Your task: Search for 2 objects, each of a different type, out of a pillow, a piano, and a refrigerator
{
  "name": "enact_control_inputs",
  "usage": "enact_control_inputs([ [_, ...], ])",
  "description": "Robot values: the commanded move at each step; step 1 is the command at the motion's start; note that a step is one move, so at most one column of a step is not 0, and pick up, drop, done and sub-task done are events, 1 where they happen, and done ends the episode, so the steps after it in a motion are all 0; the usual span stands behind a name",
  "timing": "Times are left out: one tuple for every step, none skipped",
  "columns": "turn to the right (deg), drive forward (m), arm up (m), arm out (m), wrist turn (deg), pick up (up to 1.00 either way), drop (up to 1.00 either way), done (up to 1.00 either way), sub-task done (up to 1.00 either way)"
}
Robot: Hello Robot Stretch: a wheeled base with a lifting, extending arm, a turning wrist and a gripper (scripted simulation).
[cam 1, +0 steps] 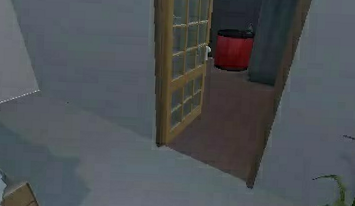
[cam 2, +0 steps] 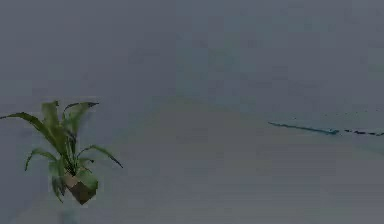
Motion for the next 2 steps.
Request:
enact_control_inputs([
  [-15.0,0.0,0.0,0.0,0.0,0.0,0.0,0.0,0.0],
  [0.0,1.0,0.0,0.0,0.0,0.0,0.0,0.0,0.0],
])
